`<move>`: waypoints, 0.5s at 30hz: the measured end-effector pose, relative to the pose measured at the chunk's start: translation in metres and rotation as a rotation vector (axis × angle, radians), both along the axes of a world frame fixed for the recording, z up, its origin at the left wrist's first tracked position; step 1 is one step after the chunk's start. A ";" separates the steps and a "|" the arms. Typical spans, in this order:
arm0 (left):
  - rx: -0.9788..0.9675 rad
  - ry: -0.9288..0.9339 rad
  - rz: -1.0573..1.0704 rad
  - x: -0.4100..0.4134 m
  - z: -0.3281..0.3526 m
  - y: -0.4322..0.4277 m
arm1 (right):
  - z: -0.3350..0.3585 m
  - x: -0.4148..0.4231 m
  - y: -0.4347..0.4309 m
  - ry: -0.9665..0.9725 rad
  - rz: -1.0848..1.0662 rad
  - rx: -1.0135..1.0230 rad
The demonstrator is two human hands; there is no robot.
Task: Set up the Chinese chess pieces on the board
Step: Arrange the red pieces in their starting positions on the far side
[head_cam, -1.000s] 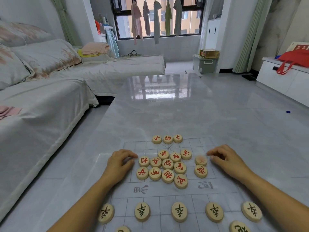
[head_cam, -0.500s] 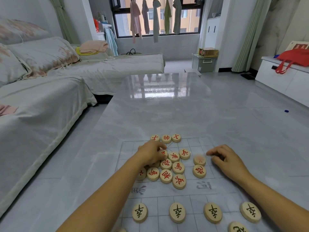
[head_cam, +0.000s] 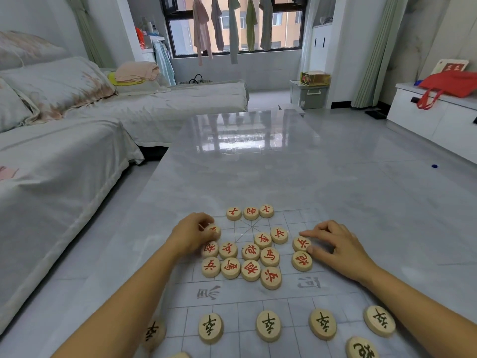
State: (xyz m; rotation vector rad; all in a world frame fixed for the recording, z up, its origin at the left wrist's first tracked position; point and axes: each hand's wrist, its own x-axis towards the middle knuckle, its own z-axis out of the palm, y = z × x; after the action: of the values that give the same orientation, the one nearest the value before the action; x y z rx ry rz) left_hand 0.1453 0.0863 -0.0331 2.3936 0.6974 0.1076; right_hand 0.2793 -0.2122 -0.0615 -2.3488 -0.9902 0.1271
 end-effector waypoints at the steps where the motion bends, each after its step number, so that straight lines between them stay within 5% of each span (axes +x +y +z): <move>1: -0.006 -0.013 -0.007 -0.008 0.000 0.006 | 0.000 0.000 0.000 -0.003 0.008 0.000; 15: -0.068 -0.113 -0.254 -0.067 -0.009 0.021 | -0.004 0.004 0.001 0.000 0.008 0.065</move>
State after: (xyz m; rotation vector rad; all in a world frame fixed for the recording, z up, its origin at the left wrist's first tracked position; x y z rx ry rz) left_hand 0.0786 0.1069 -0.0421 2.3681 0.3363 0.1095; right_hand 0.2836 -0.2117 -0.0652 -2.2859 -0.9896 0.0968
